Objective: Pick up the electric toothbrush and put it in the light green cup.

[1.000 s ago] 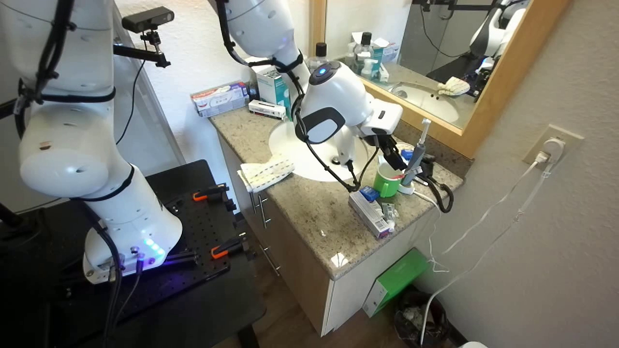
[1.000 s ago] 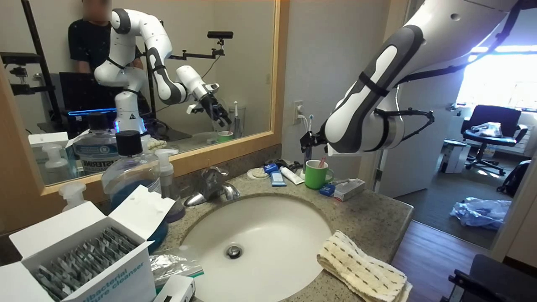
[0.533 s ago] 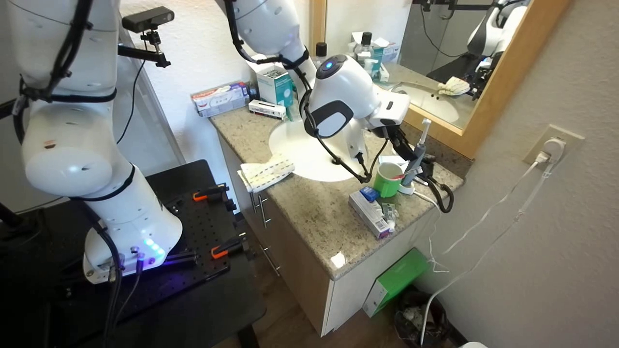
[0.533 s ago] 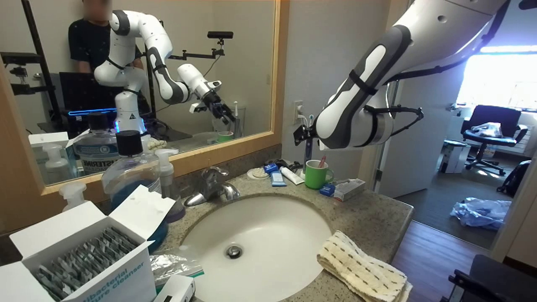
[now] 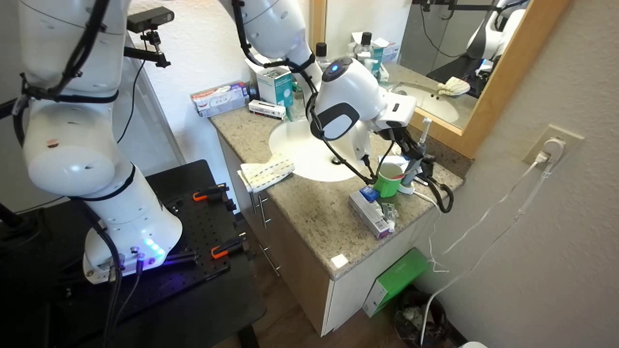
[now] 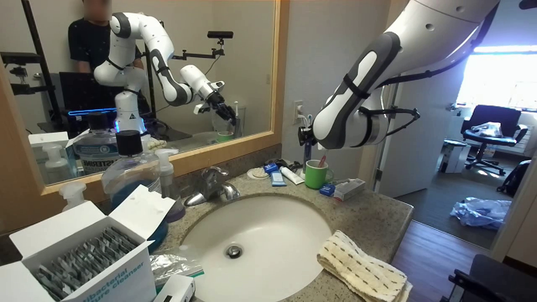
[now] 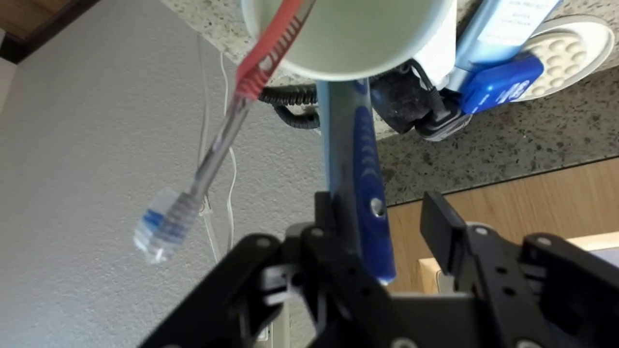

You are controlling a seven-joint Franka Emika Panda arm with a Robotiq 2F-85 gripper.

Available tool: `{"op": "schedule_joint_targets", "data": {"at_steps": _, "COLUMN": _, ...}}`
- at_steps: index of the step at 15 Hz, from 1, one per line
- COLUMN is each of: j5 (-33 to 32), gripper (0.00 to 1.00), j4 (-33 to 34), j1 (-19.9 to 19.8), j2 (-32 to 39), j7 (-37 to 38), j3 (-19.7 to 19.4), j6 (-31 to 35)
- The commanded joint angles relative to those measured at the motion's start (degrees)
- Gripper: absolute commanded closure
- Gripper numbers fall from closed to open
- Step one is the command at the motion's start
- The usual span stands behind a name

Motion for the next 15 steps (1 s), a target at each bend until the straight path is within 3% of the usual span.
{"op": "schedule_joint_targets", "data": {"at_steps": 1, "j5": 1.47, "gripper": 0.78, "j4": 1.44, "j1": 1.33, "j2": 0.73, "j7": 1.0, "j3": -1.51, "j6": 0.38}}
{"op": "schedule_joint_targets", "data": {"at_steps": 3, "j5": 1.44, "gripper": 0.93, "j4": 1.54, "j1": 1.11, "j2": 0.68, "j7": 1.14, "j3": -1.64, "j6": 0.45}}
{"op": "schedule_joint_targets", "data": {"at_steps": 4, "j5": 1.44, "gripper": 0.89, "j4": 1.54, "j1": 1.1, "j2": 0.64, "j7": 1.24, "j3": -1.77, "j6": 0.44}}
{"op": "schedule_joint_targets", "data": {"at_steps": 15, "j5": 0.44, "gripper": 0.92, "j4": -0.09, "j1": 1.94, "j2": -1.94, "j7": 1.43, "j3": -2.2, "j6": 0.45}}
